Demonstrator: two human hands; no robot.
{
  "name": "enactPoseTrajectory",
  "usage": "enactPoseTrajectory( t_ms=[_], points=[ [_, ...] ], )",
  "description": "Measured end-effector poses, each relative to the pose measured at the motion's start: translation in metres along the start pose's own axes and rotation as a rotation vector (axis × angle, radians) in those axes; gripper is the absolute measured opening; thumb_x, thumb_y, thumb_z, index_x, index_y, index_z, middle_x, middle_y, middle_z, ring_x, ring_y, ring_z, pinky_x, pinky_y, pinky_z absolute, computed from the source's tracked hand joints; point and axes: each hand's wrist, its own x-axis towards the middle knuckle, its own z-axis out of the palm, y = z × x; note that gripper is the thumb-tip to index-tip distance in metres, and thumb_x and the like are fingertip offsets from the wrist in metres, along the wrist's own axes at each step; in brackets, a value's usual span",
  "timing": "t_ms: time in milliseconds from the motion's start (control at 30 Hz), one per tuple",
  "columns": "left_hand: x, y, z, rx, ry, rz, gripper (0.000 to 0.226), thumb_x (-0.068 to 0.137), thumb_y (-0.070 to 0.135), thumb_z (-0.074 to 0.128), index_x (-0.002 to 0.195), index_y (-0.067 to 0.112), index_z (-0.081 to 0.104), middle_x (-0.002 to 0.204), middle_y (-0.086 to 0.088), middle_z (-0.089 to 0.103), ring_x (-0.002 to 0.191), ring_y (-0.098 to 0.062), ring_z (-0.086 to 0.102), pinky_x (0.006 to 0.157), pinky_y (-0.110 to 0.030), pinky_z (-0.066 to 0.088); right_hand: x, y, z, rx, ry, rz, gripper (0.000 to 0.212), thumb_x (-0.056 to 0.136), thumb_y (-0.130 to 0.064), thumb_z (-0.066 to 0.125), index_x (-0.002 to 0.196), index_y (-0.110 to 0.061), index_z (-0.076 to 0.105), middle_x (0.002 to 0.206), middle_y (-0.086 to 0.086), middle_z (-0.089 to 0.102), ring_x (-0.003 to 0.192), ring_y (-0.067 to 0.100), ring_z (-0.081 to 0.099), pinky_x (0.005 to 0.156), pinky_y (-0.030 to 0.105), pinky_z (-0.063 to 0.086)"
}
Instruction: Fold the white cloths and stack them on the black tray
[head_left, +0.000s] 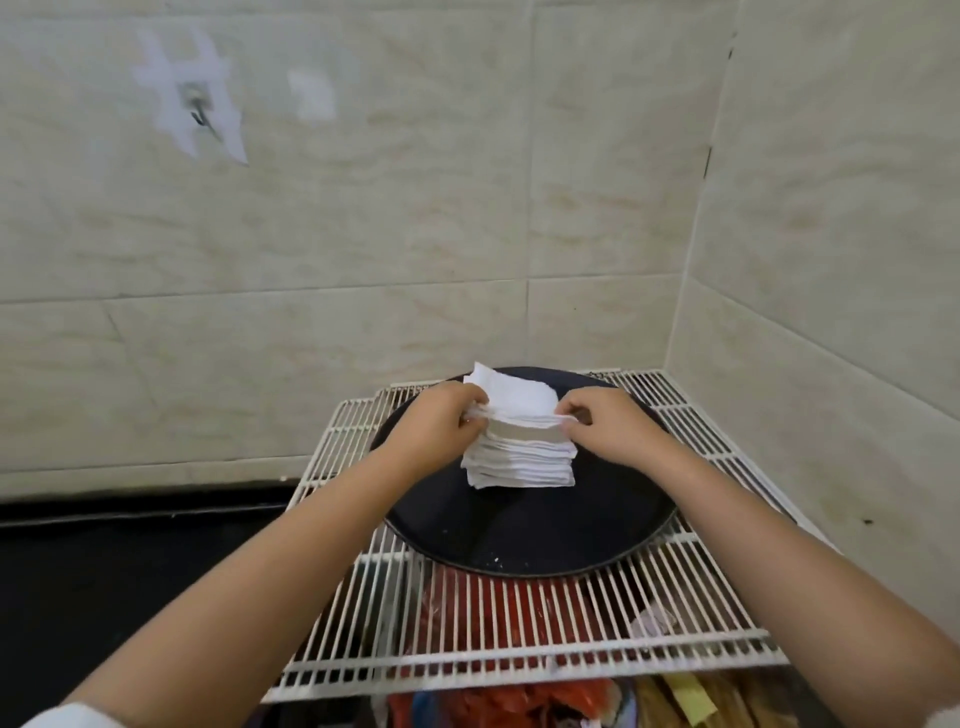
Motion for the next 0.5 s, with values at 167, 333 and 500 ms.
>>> enactPoseTrajectory(
  t_ms=[167,333,500],
  points=[
    [-0.003,0.000,0.005,0.132,-0.146,-0.013,0.039,0.093,0.021,0.051,0.130,0.011,0.049,0.127,-0.009,0.054,0.112,-0.024,0.052,0.090,-0.027,0.039,-0.005,0.006,0.002,-0.073,-0.137,-0.005,0.013,0.086,-0.013,0.055,0.093,-0.012,0.066,0.096,0.003,0.065,0.090,0.020,0.060,0.076,0.027,0.046],
    [-0.019,-0.009,0.000,0.144,-0.122,0.000,0.054,0.093,0.023,0.048,0.143,0.017,0.029,0.149,-0.003,0.033,0.132,-0.021,0.040,0.106,-0.033,0.036,-0.009,-0.004,0.002,-0.167,-0.059,0.025,0.029,0.089,-0.021,0.052,0.116,-0.011,0.060,0.112,0.003,0.062,0.099,0.019,0.057,0.078,0.026,0.044],
    [-0.057,-0.045,-0.038,0.327,-0.010,-0.065,0.050,0.094,0.027,0.044,0.140,0.014,0.033,0.147,-0.008,0.036,0.133,-0.026,0.036,0.107,-0.036,0.033,-0.019,-0.075,0.011,-0.323,0.093,-0.033,0.038,0.094,-0.030,0.044,0.126,-0.010,0.052,0.131,0.011,0.055,0.119,0.029,0.051,0.097,0.037,0.041]
  ],
)
